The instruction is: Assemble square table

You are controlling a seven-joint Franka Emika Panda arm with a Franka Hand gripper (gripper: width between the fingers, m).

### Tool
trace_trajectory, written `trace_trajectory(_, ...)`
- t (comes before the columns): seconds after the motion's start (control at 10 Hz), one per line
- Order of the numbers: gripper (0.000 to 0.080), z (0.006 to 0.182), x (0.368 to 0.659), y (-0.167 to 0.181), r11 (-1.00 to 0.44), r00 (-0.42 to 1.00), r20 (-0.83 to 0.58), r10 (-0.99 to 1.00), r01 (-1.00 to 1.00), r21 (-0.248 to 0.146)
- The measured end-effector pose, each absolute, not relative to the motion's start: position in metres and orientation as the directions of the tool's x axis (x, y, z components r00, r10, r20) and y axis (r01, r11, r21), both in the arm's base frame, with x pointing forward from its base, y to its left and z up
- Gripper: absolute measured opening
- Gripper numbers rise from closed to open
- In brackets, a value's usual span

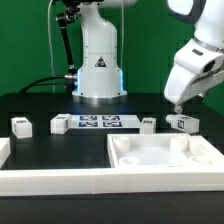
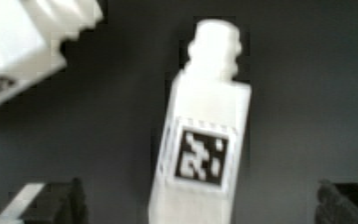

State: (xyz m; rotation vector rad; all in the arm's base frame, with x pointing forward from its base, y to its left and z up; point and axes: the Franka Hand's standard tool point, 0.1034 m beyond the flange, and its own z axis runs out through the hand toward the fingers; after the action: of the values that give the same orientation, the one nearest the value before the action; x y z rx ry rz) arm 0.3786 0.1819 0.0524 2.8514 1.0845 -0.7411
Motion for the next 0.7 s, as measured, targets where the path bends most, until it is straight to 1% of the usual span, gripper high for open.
trace_trajectory(0.2, 0.0649, 0.052, 0.374, 0.189, -0.761, 0.58, -0.539, 0.611, 0.619, -0.195)
trace_trajectory(0.3, 0.0649, 0.049, 0.373, 0.191, -0.761, 0.558, -0.566, 0.606, 0.615, -0.208)
trace_trajectory(0.4, 0.0649, 0.043, 0.372, 0.191, -0.763, 0.55, -0.578, 0.603, 0.608, -0.217)
trace_trajectory(0.5, 0.0649, 0.039, 0.38, 0.187, -0.77, 0.572, -0.558, 0.6, 0.603, -0.209)
trace_trajectory(0.7, 0.0649, 0.042, 0.392, 0.176, -0.785, 0.612, -0.53, 0.587, 0.59, -0.188)
